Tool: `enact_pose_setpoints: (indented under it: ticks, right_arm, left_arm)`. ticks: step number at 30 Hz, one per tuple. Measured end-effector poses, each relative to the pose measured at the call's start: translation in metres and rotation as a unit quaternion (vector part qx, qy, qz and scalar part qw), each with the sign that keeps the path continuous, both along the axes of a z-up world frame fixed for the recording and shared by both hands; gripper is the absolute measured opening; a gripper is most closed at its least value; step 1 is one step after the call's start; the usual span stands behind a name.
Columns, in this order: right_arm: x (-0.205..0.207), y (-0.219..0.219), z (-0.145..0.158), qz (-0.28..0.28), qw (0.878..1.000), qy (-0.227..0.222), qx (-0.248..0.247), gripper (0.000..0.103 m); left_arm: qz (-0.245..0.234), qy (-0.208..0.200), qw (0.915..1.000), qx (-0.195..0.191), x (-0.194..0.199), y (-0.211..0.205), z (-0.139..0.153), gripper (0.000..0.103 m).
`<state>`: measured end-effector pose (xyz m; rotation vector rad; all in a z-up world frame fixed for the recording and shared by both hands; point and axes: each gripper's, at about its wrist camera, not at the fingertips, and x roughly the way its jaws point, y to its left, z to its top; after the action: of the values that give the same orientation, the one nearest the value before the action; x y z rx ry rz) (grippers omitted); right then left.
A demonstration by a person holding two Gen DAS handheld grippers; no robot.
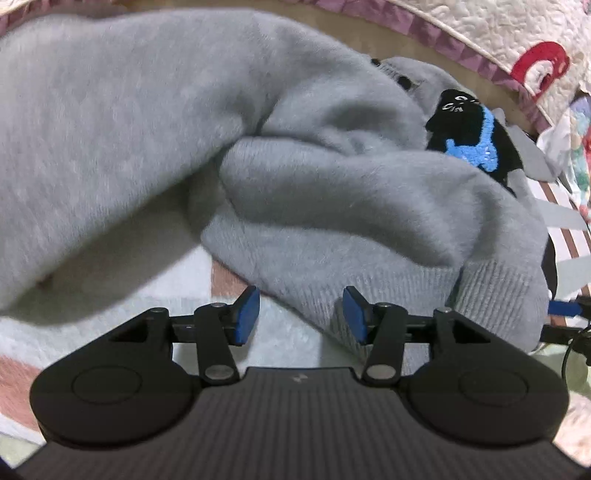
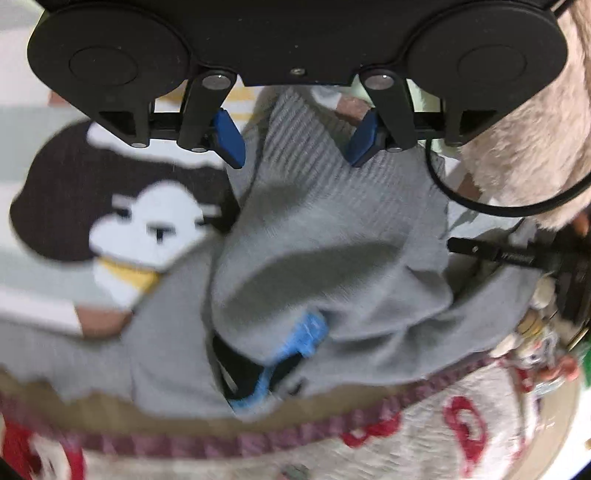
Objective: Fold clothes
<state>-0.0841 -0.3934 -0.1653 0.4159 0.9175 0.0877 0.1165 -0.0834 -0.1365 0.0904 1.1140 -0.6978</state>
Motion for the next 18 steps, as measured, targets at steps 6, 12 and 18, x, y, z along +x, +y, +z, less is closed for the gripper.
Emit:
enact_pose_setpoints:
  ticks: [6, 12, 18]
  right_arm:
    - [0.006, 0.008, -0.014, -0.031, 0.999, 0.003, 0.017, 0.059]
    - [0.044, 0.013, 0.028, 0.006, 0.996, -0.077, 0.055, 0.017]
    - [0.13, 0.006, 0.058, -0.012, 0.992, -0.081, 0.094, 0.017]
  left_arm:
    - [-0.04, -0.085, 0.9954, 0.02, -0.015, -0.013, 0.028, 0.054]
    - [-0.024, -0.072, 0.9924, -0.097, -0.004, 0.009, 0.028, 0.054]
    - [-0.05, -0.082, 0.981, -0.168, -0.015, 0.011, 0.047, 0.055]
